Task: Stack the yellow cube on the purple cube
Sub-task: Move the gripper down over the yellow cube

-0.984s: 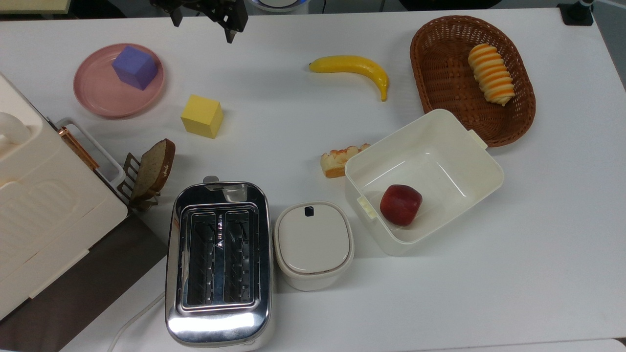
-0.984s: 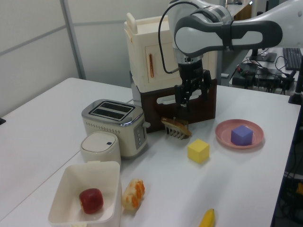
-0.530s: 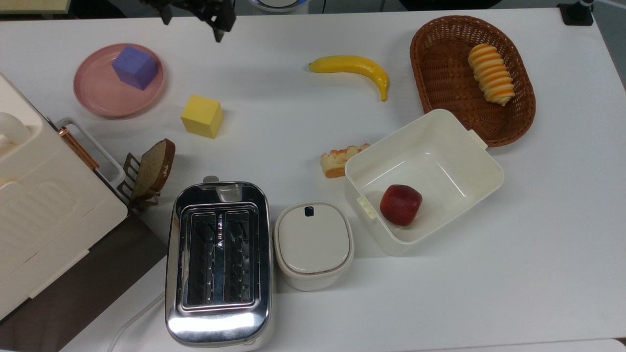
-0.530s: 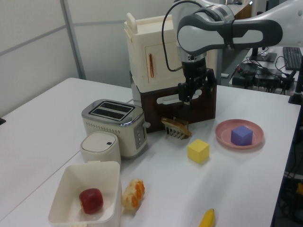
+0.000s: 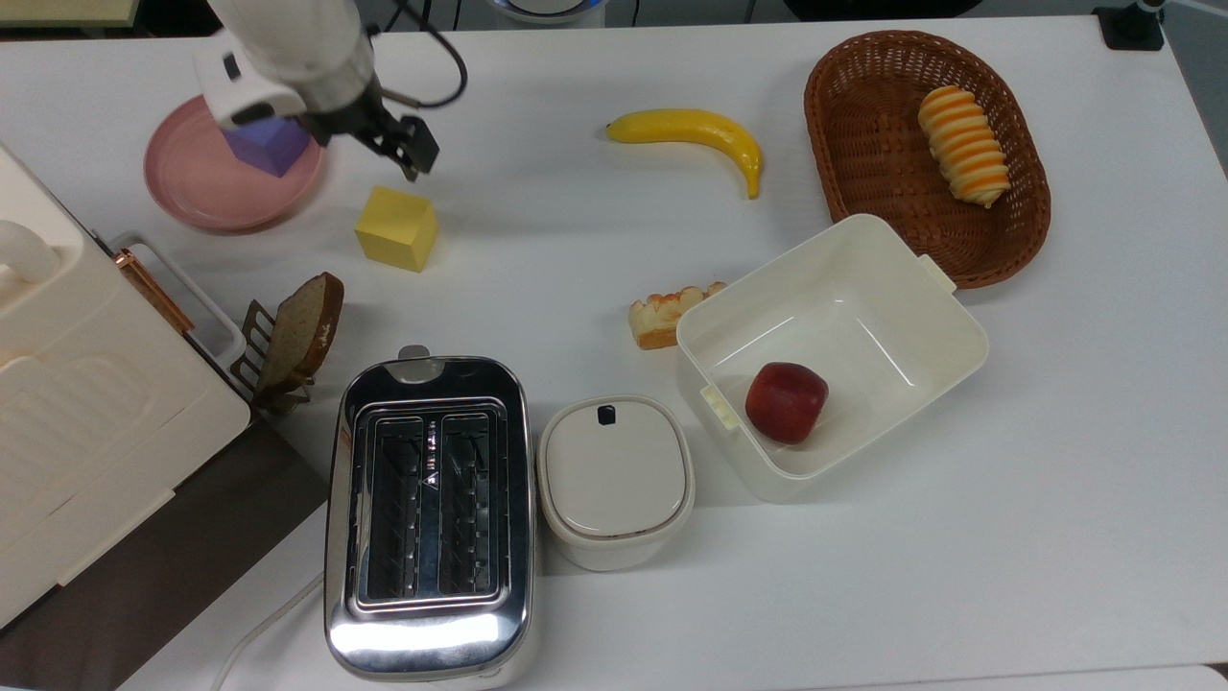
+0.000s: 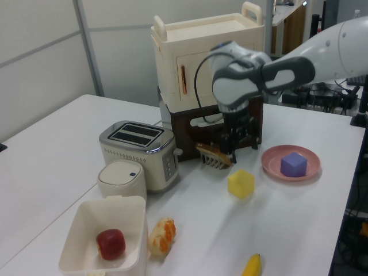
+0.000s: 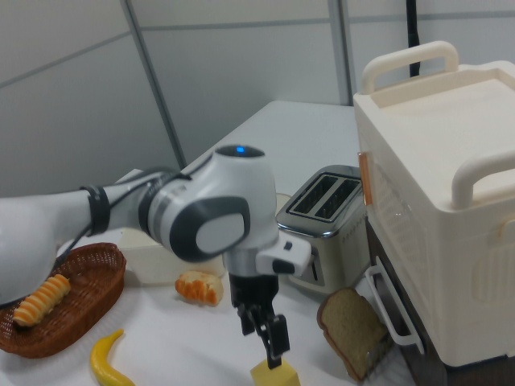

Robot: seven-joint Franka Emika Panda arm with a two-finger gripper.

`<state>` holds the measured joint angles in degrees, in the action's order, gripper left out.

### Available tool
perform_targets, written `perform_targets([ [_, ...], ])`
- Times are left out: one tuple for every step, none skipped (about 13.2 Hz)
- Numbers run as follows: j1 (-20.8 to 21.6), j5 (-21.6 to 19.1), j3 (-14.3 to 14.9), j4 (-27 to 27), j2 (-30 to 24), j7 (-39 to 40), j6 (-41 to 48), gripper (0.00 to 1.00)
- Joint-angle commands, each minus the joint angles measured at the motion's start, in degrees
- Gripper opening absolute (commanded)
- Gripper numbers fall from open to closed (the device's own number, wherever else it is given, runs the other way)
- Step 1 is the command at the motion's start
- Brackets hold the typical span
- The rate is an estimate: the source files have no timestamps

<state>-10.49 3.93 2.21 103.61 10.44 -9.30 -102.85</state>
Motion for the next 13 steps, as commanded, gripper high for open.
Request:
perform_targets([
  [1.0,1.0,0.2,6.2,0.4,-0.9,-8.7,1.0],
  [1.2,1.0,-0.1,6.1,1.5,-3.1,-9.1,1.0],
  [1.9,1.1,-0.2,6.0,2.5,-3.4,-9.6,1.0],
  [2.1,1.1,-0.1,5.9,3.4,-3.4,-10.6,1.0],
  [2.2,1.2,-0.2,5.8,4.1,-3.4,-11.1,1.0],
  [2.2,1.3,-0.2,5.8,4.6,-3.4,-11.6,1.0],
  [2.2,1.9,-0.1,5.8,5.4,-3.4,-12.1,1.0],
  [2.3,2.3,-0.1,5.7,6.0,-3.4,-12.4,1.0],
  [2.3,2.5,-0.2,5.8,5.9,-3.4,-12.4,0.91],
  [2.2,2.5,-0.2,5.7,5.9,-2.9,-12.4,0.79],
  [2.1,2.6,-0.2,5.6,5.8,-2.0,-12.2,0.58],
  [2.1,2.7,-0.1,5.6,5.7,-0.6,-11.9,0.48],
  [2.1,2.7,-0.2,5.6,5.6,0.7,-11.6,0.46],
])
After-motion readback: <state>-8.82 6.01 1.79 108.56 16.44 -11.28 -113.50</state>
